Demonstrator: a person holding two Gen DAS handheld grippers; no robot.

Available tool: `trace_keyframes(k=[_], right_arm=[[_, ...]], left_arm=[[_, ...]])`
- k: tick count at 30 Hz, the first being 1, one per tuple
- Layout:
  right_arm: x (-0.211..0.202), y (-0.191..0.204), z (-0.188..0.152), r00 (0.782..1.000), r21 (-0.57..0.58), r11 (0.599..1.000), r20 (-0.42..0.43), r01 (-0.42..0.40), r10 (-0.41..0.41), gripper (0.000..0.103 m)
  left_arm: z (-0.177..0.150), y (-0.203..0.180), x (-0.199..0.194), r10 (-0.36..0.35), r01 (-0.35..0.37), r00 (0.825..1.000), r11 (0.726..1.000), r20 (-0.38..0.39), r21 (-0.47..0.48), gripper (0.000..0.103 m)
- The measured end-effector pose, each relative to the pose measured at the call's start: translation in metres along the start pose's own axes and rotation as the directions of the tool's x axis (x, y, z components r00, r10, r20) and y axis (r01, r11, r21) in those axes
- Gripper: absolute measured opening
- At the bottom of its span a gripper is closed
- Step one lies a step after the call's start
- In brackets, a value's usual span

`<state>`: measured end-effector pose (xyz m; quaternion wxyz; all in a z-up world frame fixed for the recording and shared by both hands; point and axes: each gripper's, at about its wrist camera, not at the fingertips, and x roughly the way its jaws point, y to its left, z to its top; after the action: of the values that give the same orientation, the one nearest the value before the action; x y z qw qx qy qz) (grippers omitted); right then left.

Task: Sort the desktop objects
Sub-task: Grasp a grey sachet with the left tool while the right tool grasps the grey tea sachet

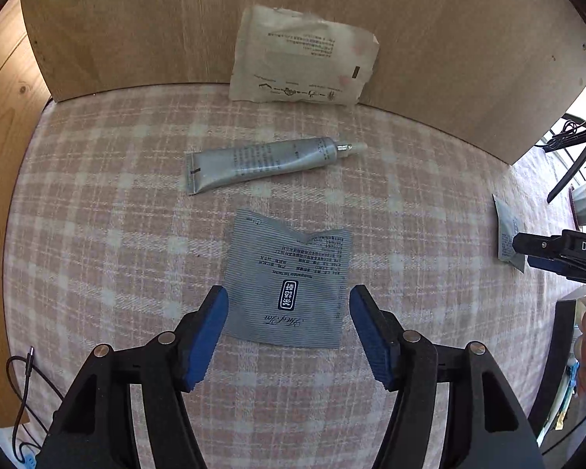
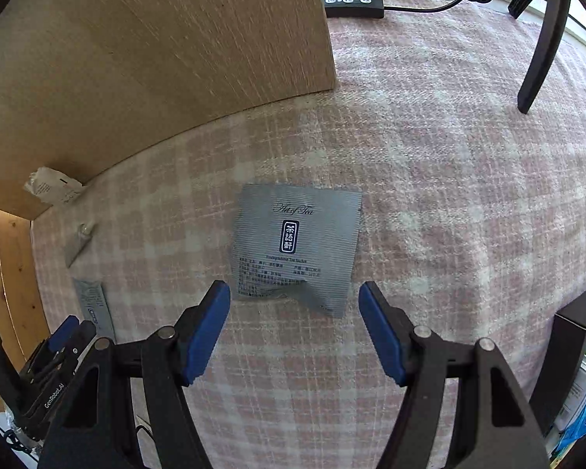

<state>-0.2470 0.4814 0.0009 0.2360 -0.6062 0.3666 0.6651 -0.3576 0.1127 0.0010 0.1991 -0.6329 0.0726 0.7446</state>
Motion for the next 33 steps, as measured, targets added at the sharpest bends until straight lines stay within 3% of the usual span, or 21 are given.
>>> trace_keyframes(k=[5,12,14,16,21,25,28,33], right_arm=[[0.011,0.008,0.010,1.000,0.008,1.000,0.006,0.017,-0.017,0.072],[0.019,0.028,0.013,0.989,-0.063,0.987,0.018,0.148,-0.147,0.074],[0.020,0.031,0.012,0.988,-0.081,0.985,0.012,0.155,-0.155,0.074],[0.019,0.032,0.011,0.985,-0.095,0.981,0.013,0.171,-0.170,0.067],[0.012,0.020,0.004,0.990,-0.095,0.986,0.018,0.140,-0.139,0.037],[0.008,0.011,-0.004,0.993,-0.108,0.988,0.022,0.114,-0.112,0.030],[0.003,0.010,-0.016,0.994,-0.129,0.986,0.048,0.106,-0.101,0.023],[-0.012,0.008,-0.039,0.996,-0.145,0.988,0.079,0.054,-0.043,0.015]], left_arm=[[0.007,0.001,0.011,0.032,-0.032,1.000,0.999,-0.001,0.012,0.064],[0.012,0.001,0.020,0.093,-0.094,0.995,0.994,0.018,0.048,0.067],[0.013,-0.003,0.022,0.108,-0.109,0.994,0.993,0.028,0.046,0.062],[0.010,-0.006,0.023,0.108,-0.110,0.993,0.993,0.039,0.039,0.056],[-0.006,0.004,0.010,0.089,-0.089,0.995,0.996,0.043,0.007,0.033],[-0.015,0.009,0.006,0.065,-0.065,0.997,0.998,0.047,0.004,0.022],[-0.023,0.011,0.001,0.051,-0.051,0.997,0.999,0.052,0.003,0.008],[-0.039,0.014,-0.013,0.057,-0.057,0.995,0.998,0.079,-0.007,0.005]])
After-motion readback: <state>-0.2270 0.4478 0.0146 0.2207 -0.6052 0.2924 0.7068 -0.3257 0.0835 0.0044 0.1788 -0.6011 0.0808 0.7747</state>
